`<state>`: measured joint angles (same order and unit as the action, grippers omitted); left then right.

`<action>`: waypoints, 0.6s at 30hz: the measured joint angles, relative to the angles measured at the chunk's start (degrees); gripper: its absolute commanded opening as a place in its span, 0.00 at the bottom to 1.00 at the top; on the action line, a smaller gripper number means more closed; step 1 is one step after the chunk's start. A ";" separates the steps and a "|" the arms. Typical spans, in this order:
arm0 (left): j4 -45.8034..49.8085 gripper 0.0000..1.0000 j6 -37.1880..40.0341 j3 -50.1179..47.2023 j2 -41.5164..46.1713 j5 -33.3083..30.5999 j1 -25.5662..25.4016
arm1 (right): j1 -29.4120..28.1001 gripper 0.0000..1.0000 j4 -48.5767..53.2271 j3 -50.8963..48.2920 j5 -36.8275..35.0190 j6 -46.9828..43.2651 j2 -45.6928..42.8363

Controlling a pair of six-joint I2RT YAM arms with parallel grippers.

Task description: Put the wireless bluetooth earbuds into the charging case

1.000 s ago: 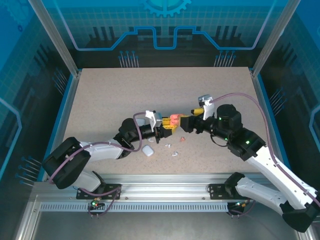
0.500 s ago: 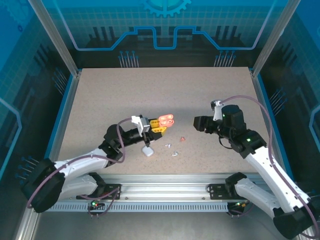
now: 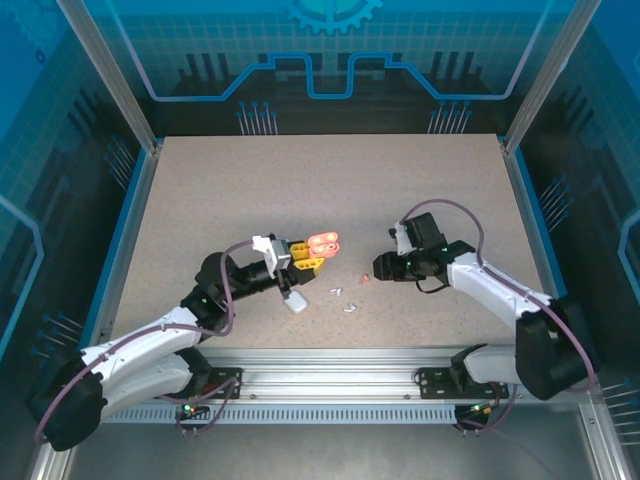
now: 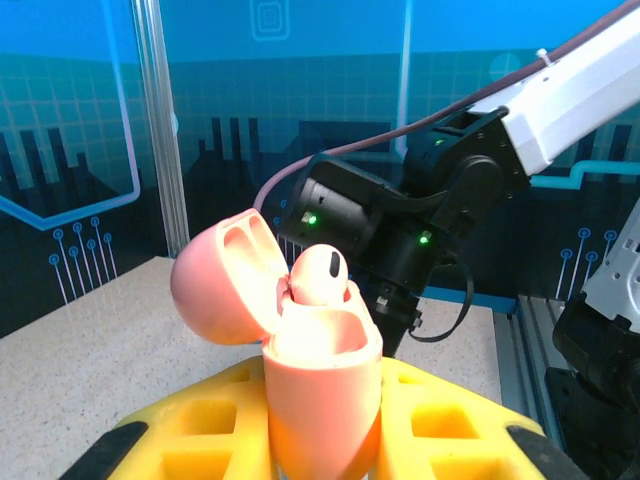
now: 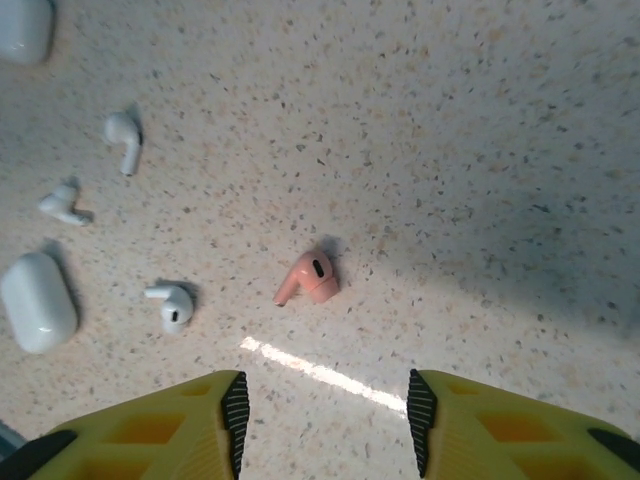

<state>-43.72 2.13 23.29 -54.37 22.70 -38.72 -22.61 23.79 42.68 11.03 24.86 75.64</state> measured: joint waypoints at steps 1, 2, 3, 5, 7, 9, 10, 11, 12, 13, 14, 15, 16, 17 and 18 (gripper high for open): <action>0.26 0.00 -0.02 0.00 0.00 0.00 0.00 | -0.11 0.47 -0.66 0.00 0.15 -0.57 1.44; 0.42 0.00 -0.02 0.00 0.00 0.00 0.00 | -0.24 0.47 -1.25 0.00 0.20 -0.98 2.69; 0.48 0.00 -0.02 0.00 0.00 0.00 0.00 | -0.39 0.47 -1.86 0.07 0.35 -1.49 4.00; 0.68 0.00 -0.02 0.00 0.00 0.00 0.00 | -0.79 0.46 -2.56 0.33 0.42 -2.45 6.36; 0.72 0.00 -0.02 0.00 0.00 0.00 0.00 | -1.33 0.46 -2.82 1.18 0.37 -3.21 8.83; 0.96 0.00 -0.02 0.00 0.00 0.00 0.00 | -1.81 0.45 -3.23 2.10 0.39 -3.82 10.75; 1.09 0.00 -0.02 0.00 0.00 0.00 0.00 | -2.12 0.45 -3.61 2.64 0.48 -4.13 11.67; 1.18 0.00 -0.02 0.00 -0.04 0.00 0.00 | -2.32 0.45 -4.00 3.08 0.59 -4.37 12.44; 1.27 0.00 -0.02 0.00 -0.04 0.00 -0.02 | -2.62 0.45 -4.37 3.61 0.61 -4.52 13.29; 1.40 0.00 -0.02 0.00 -0.04 0.00 -0.02 | -2.93 0.44 -4.70 4.07 0.57 -4.61 14.01; 1.46 0.00 -0.02 0.00 -0.04 0.00 0.00 | -3.19 0.44 -4.92 4.39 0.59 -4.68 14.53; 1.46 0.00 -0.02 0.00 -0.04 0.00 0.00 | -3.45 0.44 -5.09 4.76 0.59 -4.83 15.15; 1.46 0.00 -0.02 0.00 -0.04 0.00 0.00 | -3.69 0.44 -5.33 5.09 0.57 -4.87 15.74; 1.46 0.00 -0.02 0.00 -0.04 0.00 0.00 | -3.93 0.43 -5.42 5.40 0.55 -4.98 16.26; 1.46 0.00 -0.02 0.00 -0.04 0.00 0.00 | -4.13 0.43 -5.46 5.73 0.37 -5.03 16.83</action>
<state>-42.26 2.11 23.29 -54.41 22.70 -38.72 -26.74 18.33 48.40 11.40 19.84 92.47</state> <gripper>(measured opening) 0.217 0.436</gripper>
